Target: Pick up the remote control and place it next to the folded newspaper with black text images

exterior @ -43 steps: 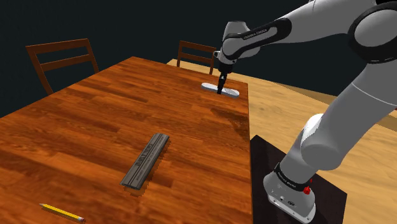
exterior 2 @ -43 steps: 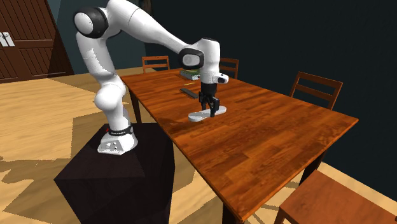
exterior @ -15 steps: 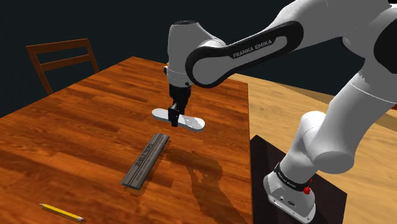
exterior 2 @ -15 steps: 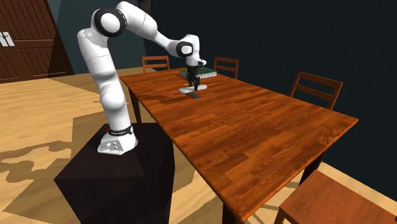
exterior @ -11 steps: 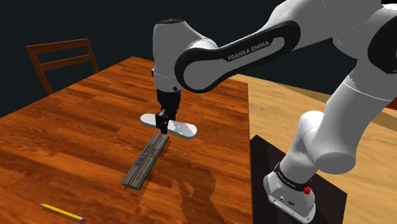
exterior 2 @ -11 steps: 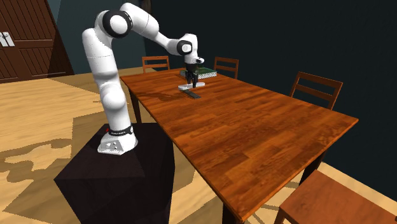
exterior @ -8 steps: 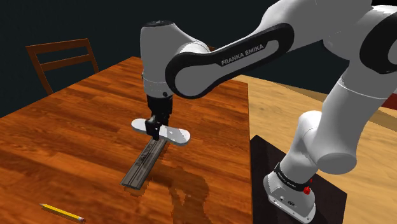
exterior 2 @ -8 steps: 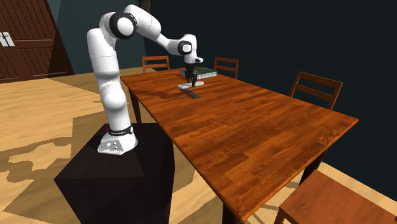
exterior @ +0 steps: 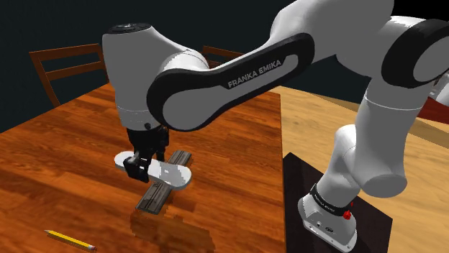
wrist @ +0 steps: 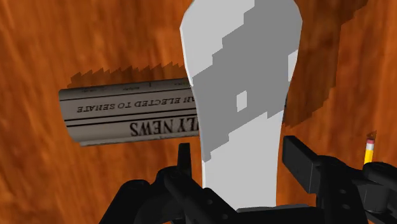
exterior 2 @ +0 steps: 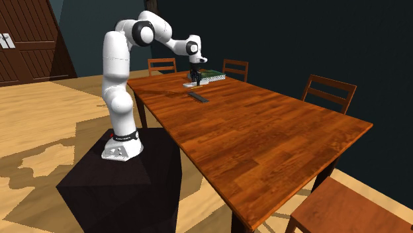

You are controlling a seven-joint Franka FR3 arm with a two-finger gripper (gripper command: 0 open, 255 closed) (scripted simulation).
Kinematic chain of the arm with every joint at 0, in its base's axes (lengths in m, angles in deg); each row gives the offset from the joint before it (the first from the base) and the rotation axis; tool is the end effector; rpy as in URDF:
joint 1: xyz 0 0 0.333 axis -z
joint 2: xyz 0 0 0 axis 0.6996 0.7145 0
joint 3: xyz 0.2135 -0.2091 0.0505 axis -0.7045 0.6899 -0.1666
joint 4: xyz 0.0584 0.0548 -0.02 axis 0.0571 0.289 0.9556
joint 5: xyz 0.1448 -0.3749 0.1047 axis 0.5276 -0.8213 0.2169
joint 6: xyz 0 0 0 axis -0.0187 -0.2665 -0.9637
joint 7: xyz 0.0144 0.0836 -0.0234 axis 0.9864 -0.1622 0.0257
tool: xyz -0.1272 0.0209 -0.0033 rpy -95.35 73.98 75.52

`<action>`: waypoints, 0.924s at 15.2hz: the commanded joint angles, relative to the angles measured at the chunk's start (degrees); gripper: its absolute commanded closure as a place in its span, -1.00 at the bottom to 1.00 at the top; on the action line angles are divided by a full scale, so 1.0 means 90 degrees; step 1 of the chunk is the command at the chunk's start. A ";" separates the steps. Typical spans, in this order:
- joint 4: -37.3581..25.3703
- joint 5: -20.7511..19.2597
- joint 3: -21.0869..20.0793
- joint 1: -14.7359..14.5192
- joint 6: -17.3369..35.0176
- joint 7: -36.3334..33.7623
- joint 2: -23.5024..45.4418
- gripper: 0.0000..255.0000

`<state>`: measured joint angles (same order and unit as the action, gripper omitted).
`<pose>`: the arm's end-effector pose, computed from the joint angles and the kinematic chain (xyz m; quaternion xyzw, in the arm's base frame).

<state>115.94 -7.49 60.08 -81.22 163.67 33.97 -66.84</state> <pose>0.3988 0.4962 0.3741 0.9669 0.2550 -0.0030 0.0111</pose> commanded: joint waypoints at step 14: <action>-0.2799 -0.0606 -0.0148 -0.1123 -0.0731 -0.1182 0.2174 1.00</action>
<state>90.31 -12.88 58.71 -91.33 156.42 23.41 -47.46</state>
